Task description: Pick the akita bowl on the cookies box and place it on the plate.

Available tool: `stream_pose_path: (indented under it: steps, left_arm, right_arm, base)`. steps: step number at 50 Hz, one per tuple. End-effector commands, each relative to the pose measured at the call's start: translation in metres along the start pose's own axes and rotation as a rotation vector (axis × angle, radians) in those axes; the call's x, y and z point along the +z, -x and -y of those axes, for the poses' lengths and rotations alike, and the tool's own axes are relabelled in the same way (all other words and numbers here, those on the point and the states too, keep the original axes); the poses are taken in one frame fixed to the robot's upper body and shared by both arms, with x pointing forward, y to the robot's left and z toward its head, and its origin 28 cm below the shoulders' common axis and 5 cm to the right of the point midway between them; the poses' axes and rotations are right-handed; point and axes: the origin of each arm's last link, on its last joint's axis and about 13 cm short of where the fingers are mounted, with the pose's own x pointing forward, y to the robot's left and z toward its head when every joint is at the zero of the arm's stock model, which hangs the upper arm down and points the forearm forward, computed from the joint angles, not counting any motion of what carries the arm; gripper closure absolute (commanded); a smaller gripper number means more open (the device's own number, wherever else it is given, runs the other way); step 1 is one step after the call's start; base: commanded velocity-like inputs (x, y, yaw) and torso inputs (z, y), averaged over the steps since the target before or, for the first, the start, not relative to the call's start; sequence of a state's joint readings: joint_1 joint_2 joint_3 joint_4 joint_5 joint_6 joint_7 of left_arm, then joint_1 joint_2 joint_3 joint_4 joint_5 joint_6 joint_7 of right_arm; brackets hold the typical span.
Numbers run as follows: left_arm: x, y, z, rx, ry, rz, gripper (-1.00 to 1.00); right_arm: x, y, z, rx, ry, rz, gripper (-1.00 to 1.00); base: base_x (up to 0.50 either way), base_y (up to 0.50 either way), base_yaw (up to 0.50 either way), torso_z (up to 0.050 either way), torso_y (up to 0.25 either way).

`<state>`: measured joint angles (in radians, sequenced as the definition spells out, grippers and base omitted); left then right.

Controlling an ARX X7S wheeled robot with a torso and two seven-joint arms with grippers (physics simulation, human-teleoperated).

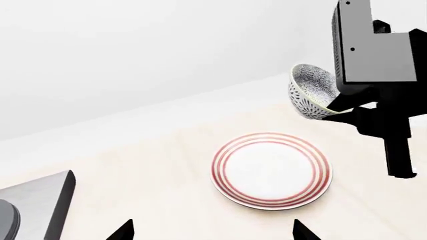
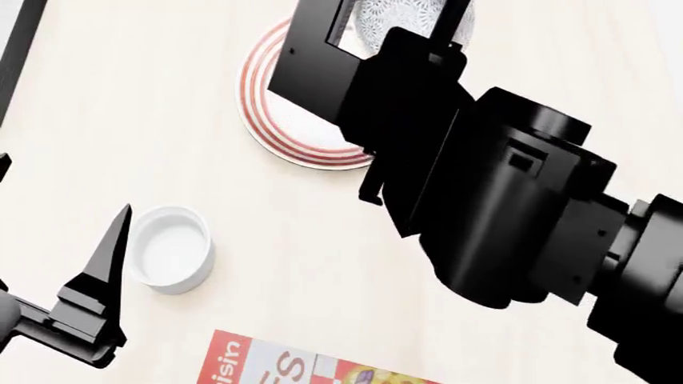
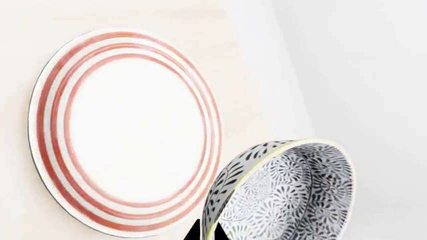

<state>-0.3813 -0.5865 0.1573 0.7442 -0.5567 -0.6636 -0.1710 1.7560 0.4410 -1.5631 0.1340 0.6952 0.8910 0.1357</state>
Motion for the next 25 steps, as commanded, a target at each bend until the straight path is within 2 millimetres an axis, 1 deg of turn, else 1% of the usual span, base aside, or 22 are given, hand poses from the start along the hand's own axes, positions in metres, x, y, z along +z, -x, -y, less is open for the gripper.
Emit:
stream_pose_path:
  steps: [1,8,14,17,23,25]
  left_arm:
    - [0.001,0.000,-0.001,-0.005,-0.004,0.003,-1.00]
    - [0.000,0.001,-0.001,-0.008,-0.006,0.004,-1.00]
    - [-0.001,0.002,-0.001,-0.008,-0.007,-0.001,-1.00]
    - [0.000,0.003,-0.001,-0.010,-0.007,0.000,-1.00]
    - [0.000,0.004,0.000,-0.017,-0.009,0.002,-1.00]
    - [0.000,0.004,0.001,-0.018,-0.009,0.004,-1.00]
  right_arm:
    - [0.002,-0.035,-0.001,-0.062,0.009,-0.003,1.00]
    - [0.009,-0.046,-0.003,-0.075,0.002,0.009,1.00]
    - [0.011,-0.055,-0.014,-0.062,0.031,0.010,1.00]
    - [0.012,-0.060,-0.016,-0.060,0.032,0.013,1.00]
    - [0.013,-0.065,-0.020,-0.063,0.028,0.020,1.00]
    - [0.014,-0.065,-0.025,-0.059,0.043,0.029,1.00]
  base:
    - [0.00,0.00,0.00,0.000,0.000]
    - [0.00,0.00,0.00,0.000,0.000]
    - [0.00,0.00,0.00,0.000,0.000]
    - [0.00,0.00,0.00,0.000,0.000]
    - [0.00,0.00,0.00,0.000,0.000]
    - [0.00,0.00,0.00,0.000,0.000]
